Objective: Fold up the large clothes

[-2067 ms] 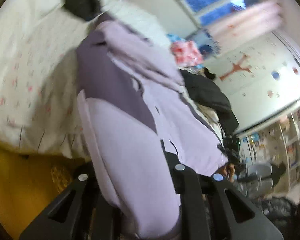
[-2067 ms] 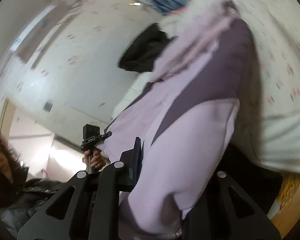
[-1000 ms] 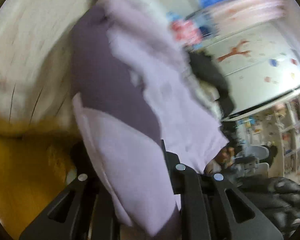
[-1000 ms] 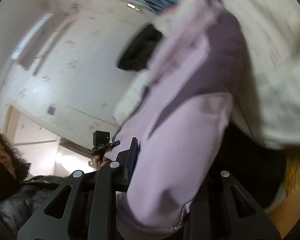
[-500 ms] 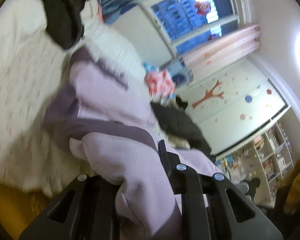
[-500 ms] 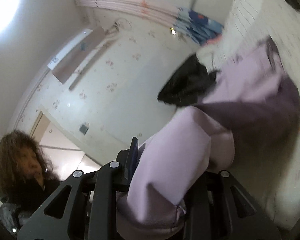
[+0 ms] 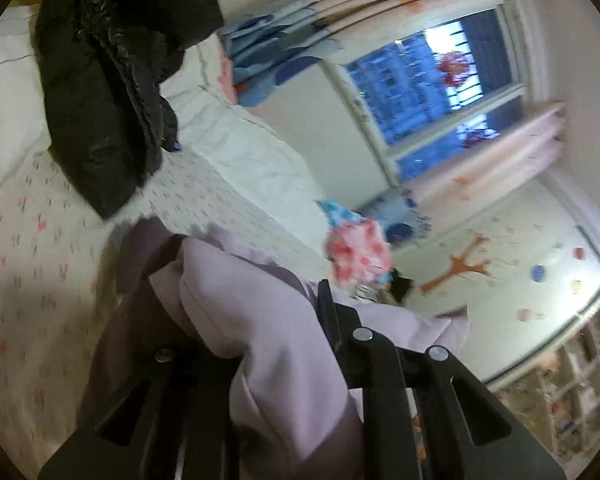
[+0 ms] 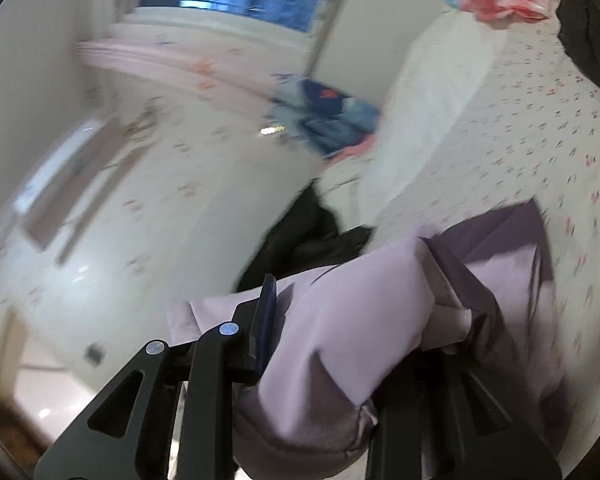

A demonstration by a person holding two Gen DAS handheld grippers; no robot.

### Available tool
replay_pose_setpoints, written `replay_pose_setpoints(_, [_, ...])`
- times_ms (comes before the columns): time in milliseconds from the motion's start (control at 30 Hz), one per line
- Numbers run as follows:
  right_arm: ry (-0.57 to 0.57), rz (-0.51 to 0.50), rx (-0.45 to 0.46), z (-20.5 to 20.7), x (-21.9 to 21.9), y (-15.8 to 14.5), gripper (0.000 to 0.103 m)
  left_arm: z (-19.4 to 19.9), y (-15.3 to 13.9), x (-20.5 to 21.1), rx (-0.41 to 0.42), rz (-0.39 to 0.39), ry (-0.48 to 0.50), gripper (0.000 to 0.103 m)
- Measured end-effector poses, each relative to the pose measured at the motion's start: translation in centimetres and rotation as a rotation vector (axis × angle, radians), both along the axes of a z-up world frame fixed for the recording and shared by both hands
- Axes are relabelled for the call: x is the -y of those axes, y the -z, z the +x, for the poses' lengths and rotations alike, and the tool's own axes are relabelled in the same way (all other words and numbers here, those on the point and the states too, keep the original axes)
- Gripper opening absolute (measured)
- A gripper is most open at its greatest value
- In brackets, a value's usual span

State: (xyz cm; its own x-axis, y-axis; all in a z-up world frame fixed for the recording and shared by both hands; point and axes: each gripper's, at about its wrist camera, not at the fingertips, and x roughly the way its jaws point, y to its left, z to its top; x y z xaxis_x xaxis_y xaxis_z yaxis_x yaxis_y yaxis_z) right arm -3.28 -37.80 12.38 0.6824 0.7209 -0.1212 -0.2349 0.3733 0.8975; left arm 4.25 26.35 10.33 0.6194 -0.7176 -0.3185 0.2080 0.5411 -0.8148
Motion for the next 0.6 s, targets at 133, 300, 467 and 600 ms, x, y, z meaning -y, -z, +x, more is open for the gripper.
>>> replay_pose_setpoints(133, [0.073,-0.059,-0.139,6.1,-0.4,5.5,0.025,5.6,3.3,1.8,-0.060,0.096,-0.062,0.018])
replay_pose_setpoints(300, [0.092,-0.063,-0.316,11.2,-1.2,13.1,0.026,10.1,9.8,3.4,-0.151,0.210,-0.147,0.020])
replay_pose_setpoints(467, [0.027,0.061,-0.379,12.9,-0.7,15.2,0.034,11.5,13.0,3.4,-0.226,0.227,-0.130,0.020])
replay_pose_setpoints(600, [0.028,0.110,-0.347,12.3,-0.2,13.4,0.063,11.4,12.5,0.2,-0.334,-0.045,-0.105,0.043])
